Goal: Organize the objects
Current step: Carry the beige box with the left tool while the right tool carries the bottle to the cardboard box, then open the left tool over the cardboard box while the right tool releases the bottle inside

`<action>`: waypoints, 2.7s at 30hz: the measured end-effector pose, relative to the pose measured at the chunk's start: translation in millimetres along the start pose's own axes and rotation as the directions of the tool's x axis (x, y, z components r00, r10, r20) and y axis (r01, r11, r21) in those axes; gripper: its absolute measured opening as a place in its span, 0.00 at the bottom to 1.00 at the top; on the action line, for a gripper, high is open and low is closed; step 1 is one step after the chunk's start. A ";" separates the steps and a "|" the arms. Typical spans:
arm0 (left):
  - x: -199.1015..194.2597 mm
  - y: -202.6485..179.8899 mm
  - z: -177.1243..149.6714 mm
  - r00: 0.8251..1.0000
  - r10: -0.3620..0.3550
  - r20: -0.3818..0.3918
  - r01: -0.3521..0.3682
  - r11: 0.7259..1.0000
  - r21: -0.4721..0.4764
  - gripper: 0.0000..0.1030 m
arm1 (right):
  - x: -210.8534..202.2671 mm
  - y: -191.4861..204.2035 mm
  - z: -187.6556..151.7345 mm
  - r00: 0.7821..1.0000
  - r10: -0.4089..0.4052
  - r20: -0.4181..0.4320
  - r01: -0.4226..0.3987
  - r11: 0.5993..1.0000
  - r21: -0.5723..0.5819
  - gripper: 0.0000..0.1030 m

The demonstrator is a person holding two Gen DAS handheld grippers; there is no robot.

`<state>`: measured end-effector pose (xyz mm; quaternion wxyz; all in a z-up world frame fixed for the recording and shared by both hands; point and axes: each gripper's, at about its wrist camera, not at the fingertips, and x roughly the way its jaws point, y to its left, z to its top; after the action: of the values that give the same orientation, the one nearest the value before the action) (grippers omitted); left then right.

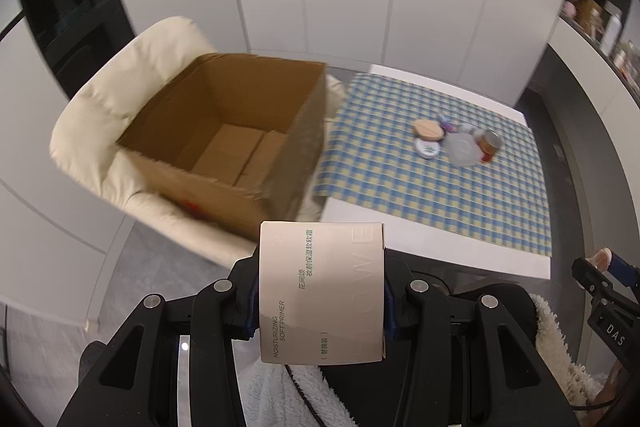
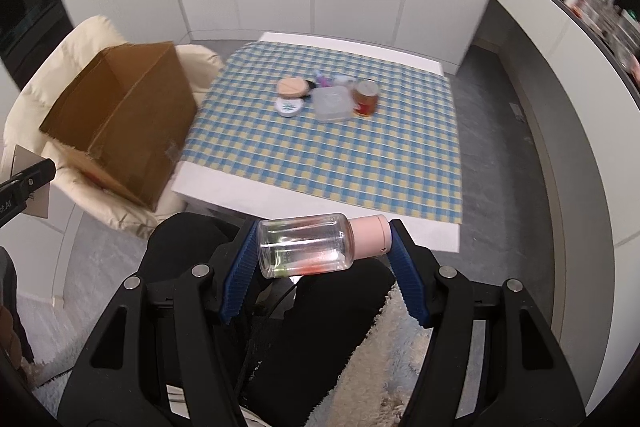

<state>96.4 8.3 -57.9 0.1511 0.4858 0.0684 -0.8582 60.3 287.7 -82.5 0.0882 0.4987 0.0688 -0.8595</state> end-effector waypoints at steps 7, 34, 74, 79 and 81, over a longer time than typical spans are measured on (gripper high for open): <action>-1.2 48.5 -12.4 0.998 0.061 -0.011 -0.062 0.994 -0.089 0.44 | 6.9 52.3 11.2 0.998 0.062 -0.004 -0.063 0.992 -0.106 0.64; -6.0 176.6 -55.4 0.976 0.199 -0.085 -0.216 0.917 -0.334 0.44 | 15.2 220.9 25.6 0.972 0.228 -0.060 -0.232 0.881 -0.413 0.64; 167.9 196.6 109.4 0.960 0.259 -0.103 -0.278 0.914 -0.296 0.44 | 165.6 338.4 174.3 0.950 0.300 -0.087 -0.310 0.863 -0.399 0.64; 188.3 202.7 118.1 0.962 0.247 -0.114 -0.270 0.915 -0.300 0.44 | 184.8 354.7 178.4 0.951 0.297 -0.092 -0.307 0.856 -0.415 0.64; 194.4 203.7 120.4 0.964 0.240 -0.117 -0.264 0.917 -0.299 0.44 | 192.3 359.1 177.0 0.949 0.298 -0.105 -0.314 0.853 -0.418 0.64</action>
<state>-28.9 -253.6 -155.6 0.3325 0.4938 0.1460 -0.7901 -103.9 -114.9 -173.3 0.3301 0.4869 0.1775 -0.7890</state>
